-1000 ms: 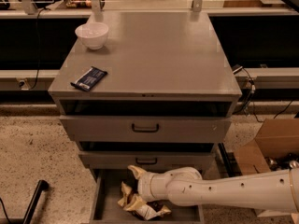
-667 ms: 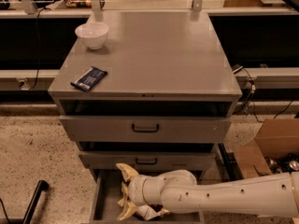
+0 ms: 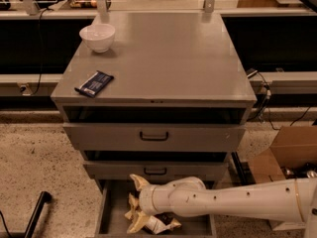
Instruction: Pick brown chip bag from bottom drawer and place on counter
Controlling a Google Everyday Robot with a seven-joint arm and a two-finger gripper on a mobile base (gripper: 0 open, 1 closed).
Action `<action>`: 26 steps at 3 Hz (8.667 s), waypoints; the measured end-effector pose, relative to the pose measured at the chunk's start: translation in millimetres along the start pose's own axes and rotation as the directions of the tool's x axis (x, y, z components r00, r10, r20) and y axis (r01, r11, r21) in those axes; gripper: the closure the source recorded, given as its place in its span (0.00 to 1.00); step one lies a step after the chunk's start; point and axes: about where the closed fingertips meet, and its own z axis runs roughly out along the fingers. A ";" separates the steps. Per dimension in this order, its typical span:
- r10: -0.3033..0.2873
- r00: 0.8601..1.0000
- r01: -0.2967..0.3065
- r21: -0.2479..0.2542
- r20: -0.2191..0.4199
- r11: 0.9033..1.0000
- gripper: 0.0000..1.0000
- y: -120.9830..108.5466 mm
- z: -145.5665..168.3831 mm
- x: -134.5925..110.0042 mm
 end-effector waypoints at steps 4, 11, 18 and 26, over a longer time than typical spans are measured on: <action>0.249 0.954 -0.268 -0.100 -0.170 0.958 0.00 22.6 26.2 130.4; 0.417 0.895 -0.422 0.006 -0.156 0.907 0.88 52.1 94.4 205.0; 0.095 0.969 -0.111 0.058 0.228 0.992 1.00 -56.1 -132.9 50.2; -0.281 0.946 0.236 0.246 0.163 0.940 1.00 -295.1 -427.0 -300.8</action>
Offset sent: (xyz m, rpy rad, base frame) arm 0.0135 -0.0477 -0.1297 -0.1536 0.4097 -0.0941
